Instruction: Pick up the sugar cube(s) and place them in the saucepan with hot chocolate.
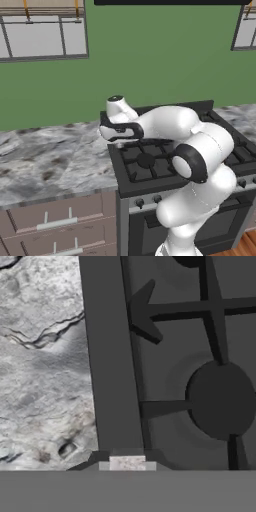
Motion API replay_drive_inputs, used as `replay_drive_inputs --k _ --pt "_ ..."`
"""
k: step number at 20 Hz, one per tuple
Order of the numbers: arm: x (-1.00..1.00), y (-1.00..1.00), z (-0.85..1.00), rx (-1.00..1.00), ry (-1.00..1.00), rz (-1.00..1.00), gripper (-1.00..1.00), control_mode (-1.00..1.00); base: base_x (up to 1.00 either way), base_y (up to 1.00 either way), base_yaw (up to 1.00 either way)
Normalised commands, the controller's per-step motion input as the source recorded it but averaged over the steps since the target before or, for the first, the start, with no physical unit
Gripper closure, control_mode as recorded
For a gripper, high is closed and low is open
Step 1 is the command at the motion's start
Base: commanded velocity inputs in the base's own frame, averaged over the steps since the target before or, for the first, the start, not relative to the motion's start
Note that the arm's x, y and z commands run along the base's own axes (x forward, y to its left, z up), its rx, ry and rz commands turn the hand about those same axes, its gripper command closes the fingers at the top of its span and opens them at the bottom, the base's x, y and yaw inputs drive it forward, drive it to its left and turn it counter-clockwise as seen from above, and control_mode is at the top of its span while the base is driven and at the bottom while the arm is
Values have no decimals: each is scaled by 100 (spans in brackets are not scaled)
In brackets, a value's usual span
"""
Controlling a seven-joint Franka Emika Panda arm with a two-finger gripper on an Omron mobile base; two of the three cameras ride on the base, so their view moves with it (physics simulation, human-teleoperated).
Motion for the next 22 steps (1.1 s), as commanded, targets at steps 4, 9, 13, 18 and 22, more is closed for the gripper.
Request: replay_drive_inputs --k 4,9,13,18,22 --pt "-39 -74 71 0 -14 -4 100 -100 0 0 0" --pt "-37 -79 67 0 -11 -3 100 -100 0 0 0" --pt "-34 -90 64 0 -6 -3 100 -100 0 0 0" --pt "-35 -95 64 0 -1 -8 100 -100 0 0 0" --pt "-38 -89 63 0 0 -12 100 -100 0 0 0"
